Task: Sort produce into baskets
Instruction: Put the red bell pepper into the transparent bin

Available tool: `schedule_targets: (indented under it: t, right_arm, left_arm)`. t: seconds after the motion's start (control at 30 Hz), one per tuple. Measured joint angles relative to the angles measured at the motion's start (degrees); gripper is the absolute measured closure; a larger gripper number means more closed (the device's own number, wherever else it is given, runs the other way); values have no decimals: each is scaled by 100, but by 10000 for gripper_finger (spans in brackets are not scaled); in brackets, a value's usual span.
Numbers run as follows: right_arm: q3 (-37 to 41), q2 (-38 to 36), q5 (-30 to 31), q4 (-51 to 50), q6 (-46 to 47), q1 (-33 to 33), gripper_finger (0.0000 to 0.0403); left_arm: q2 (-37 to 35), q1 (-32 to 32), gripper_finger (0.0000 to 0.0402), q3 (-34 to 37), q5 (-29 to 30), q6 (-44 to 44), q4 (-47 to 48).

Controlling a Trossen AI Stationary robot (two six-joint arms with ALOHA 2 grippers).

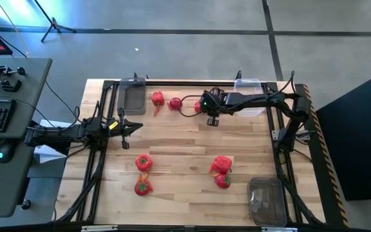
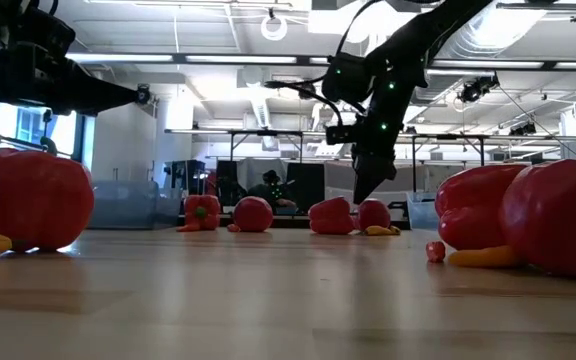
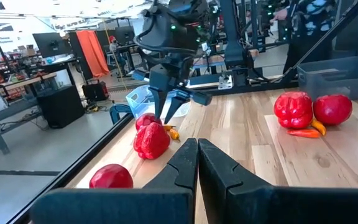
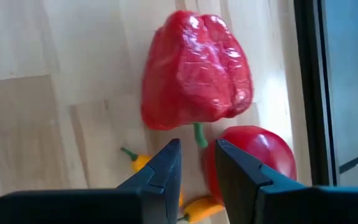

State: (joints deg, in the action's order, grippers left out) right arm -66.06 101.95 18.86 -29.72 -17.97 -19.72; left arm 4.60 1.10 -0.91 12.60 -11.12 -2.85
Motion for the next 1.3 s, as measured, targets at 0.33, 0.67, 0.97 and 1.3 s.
schedule_targets:
  t: [0.33,0.67,0.97,1.3]
  right_arm:
    - [0,30,-883,258,-288,-102,316]
    - [-2,-146,-887,185,803,72,308]
    - [13,-22,-572,136,1500,21,268]
    - [20,68,-616,267,1506,-181,267]
  left_arm:
    - [0,0,401,0,-2,53,2]
    - [0,0,401,0,-2,149,19]
    - [-2,0,401,0,-2,147,7]
    - [0,0,401,0,-2,147,2]
